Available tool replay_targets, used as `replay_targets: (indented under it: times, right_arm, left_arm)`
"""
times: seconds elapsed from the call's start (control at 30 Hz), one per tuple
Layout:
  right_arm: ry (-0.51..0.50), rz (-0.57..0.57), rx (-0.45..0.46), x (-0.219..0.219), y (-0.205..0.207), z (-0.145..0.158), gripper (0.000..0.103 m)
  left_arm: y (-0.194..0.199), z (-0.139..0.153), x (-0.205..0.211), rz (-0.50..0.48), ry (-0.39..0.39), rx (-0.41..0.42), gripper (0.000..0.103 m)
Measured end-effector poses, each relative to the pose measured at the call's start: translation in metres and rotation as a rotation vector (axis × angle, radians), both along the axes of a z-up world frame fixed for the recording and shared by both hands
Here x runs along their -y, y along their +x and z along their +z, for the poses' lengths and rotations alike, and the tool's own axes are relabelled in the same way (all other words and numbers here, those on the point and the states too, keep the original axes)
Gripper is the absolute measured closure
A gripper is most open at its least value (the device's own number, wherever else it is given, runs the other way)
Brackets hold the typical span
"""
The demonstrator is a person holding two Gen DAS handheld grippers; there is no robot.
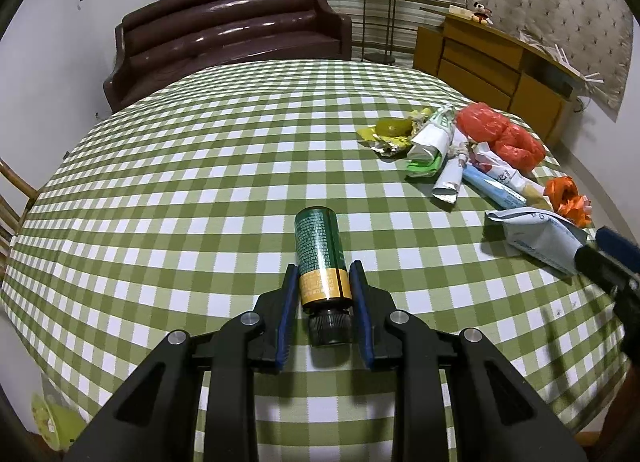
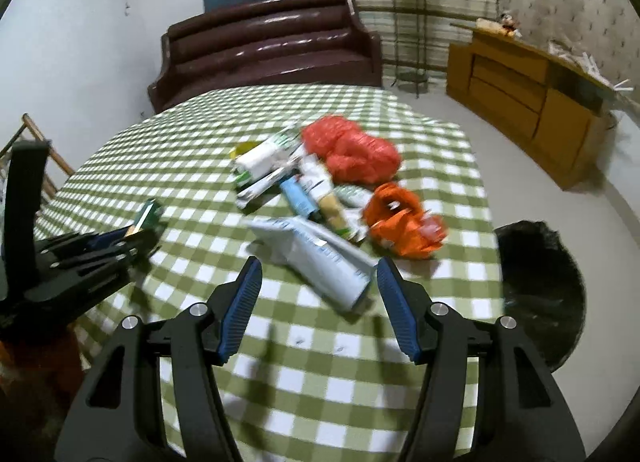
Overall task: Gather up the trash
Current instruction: 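Grasp the white foil packet with the right gripper while the left holds the can, then carry the can and packet over the bin and release both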
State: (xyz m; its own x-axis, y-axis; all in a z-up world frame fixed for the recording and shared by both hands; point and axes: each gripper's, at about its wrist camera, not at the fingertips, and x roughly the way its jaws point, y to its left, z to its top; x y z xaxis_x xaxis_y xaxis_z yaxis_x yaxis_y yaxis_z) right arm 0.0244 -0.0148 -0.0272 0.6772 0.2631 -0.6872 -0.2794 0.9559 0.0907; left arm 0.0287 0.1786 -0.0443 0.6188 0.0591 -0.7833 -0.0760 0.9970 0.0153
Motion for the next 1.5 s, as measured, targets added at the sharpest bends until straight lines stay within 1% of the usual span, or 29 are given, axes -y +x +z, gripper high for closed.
replay_targets:
  times: [0.1, 0.2, 0.27, 0.4, 0.5, 0.6, 0.67, 0.73, 0.77, 0.8, 0.9, 1.07, 1.23, 1.37, 1.5]
  right_arm:
    - [0.003, -0.001, -0.006, 0.003, 0.007, 0.001, 0.044]
    - [-0.011, 0.035, -0.008, -0.005, 0.013, -0.001, 0.044]
    - [-0.014, 0.055, -0.023, -0.01, 0.017, -0.004, 0.044]
    - [-0.007, 0.1, -0.093, -0.019, 0.021, -0.015, 0.045]
    - [-0.026, 0.124, -0.102, -0.025, 0.017, -0.019, 0.048]
    - [-0.037, 0.131, -0.105, -0.029, 0.017, -0.021, 0.058]
    - [-0.038, 0.129, -0.111, -0.031, 0.018, -0.023, 0.061]
    - [-0.038, 0.135, -0.122, -0.032, 0.019, -0.025, 0.075]
    - [-0.037, 0.138, -0.126, -0.032, 0.019, -0.026, 0.077]
    - [-0.038, 0.142, -0.129, -0.033, 0.019, -0.027, 0.082]
    - [-0.047, 0.144, -0.116, -0.034, 0.017, -0.025, 0.088]
    - [-0.034, 0.146, -0.096, -0.032, 0.011, -0.019, 0.091]
    - [-0.019, 0.143, -0.046, -0.024, -0.002, -0.004, 0.091]
    - [0.005, 0.092, -0.007, -0.005, -0.006, 0.008, 0.091]
    - [0.01, 0.001, 0.029, 0.028, -0.005, 0.016, 0.091]
  left_arm:
    - [-0.001, 0.0, -0.004, 0.007, -0.001, 0.002, 0.076]
    - [-0.003, -0.002, -0.008, 0.01, -0.004, -0.001, 0.076]
    - [-0.003, -0.003, -0.008, 0.011, -0.008, -0.004, 0.076]
    - [-0.003, -0.003, -0.011, 0.009, -0.011, -0.004, 0.076]
    - [-0.002, -0.003, -0.013, 0.012, -0.011, -0.004, 0.076]
    - [-0.002, -0.003, -0.014, 0.014, -0.012, -0.005, 0.076]
    - [-0.002, -0.004, -0.012, 0.012, -0.012, -0.006, 0.076]
    - [-0.003, -0.004, -0.012, 0.012, -0.012, -0.007, 0.076]
    - [-0.003, -0.004, -0.012, 0.012, -0.012, -0.006, 0.076]
    - [-0.003, -0.004, -0.012, 0.013, -0.011, -0.006, 0.076]
    - [-0.003, -0.004, -0.012, 0.012, -0.011, -0.007, 0.076]
    - [-0.005, -0.001, -0.012, 0.011, -0.007, 0.004, 0.076]
    - [-0.008, 0.007, -0.004, -0.002, -0.003, 0.024, 0.076]
    - [-0.009, 0.017, 0.007, -0.029, -0.013, 0.052, 0.076]
    - [-0.007, 0.028, 0.032, -0.081, -0.026, 0.085, 0.076]
